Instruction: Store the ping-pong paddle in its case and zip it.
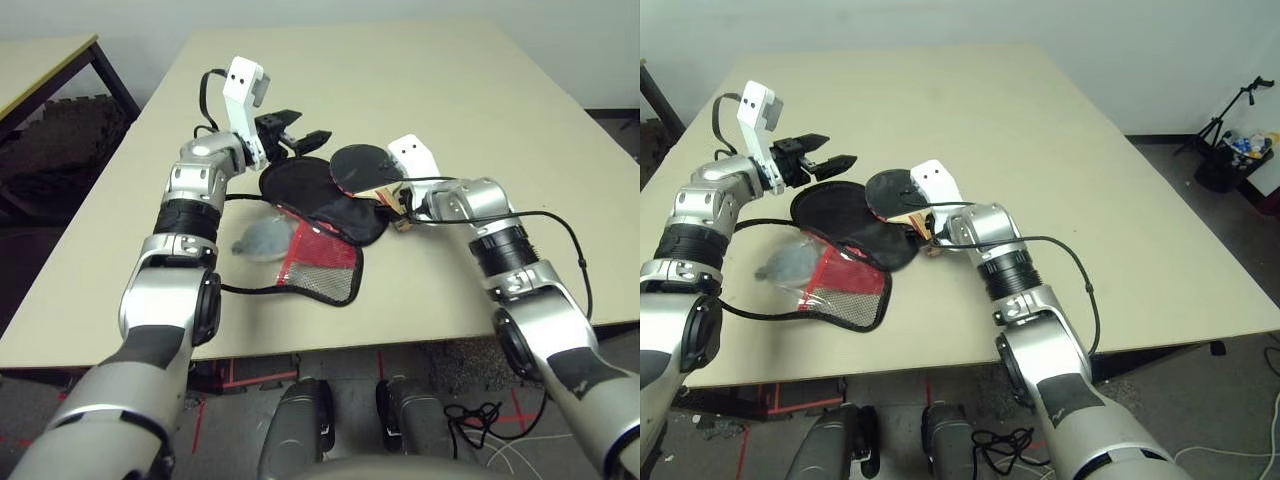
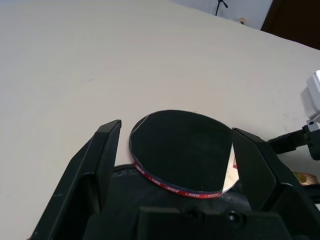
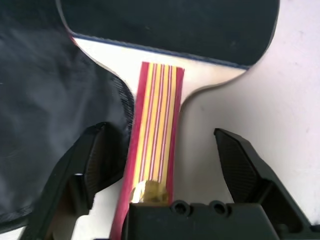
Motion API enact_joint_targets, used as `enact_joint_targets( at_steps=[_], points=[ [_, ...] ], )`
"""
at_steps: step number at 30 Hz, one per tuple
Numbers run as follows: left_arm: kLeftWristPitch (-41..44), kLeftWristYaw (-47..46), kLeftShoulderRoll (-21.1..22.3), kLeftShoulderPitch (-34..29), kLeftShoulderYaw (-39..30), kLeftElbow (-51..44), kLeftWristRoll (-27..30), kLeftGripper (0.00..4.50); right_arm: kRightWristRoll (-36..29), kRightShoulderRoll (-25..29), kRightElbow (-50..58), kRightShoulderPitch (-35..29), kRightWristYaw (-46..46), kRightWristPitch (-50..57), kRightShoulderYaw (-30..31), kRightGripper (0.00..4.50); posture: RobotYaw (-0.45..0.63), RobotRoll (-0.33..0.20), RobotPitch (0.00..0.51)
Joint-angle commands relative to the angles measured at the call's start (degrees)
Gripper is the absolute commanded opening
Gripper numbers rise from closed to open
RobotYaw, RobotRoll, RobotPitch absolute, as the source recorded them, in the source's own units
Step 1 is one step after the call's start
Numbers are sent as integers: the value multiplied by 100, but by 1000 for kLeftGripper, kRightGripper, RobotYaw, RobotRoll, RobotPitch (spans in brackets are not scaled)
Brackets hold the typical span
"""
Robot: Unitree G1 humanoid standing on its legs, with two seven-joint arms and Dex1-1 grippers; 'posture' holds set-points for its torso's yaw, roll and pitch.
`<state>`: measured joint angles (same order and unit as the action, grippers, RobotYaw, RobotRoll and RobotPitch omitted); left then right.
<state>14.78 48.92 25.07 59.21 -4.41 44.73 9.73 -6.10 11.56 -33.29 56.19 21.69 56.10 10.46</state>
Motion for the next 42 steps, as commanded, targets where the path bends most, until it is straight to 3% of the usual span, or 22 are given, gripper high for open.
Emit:
enact_joint_targets(
  at_steps=[1,8,30,40,42],
  points=[
    [98,-27,59,-146,-28,-179,46,4500,82,-77,-228,86,-51,-199,-97,3260,55,0,115],
    [136,-85,46,-204,-27,-244,56,4500,94,-82,-231,116,-106,-290,-258,1163,48,0,118],
    [-42,-102,-30,-56,14,31,7,4500,-14,-48,-241,179,-130,-228,-679,1158,28,0,113],
    [-83,-108,-12,-61,8,64,-8,4500,-24,-87,-385,209,-36,-200,-727,4260,32,0,115],
    [-93,-111,-11,-69,5,68,-8,4500,-7,-96,-467,230,-33,-236,-730,4489,39,0,114]
  ],
)
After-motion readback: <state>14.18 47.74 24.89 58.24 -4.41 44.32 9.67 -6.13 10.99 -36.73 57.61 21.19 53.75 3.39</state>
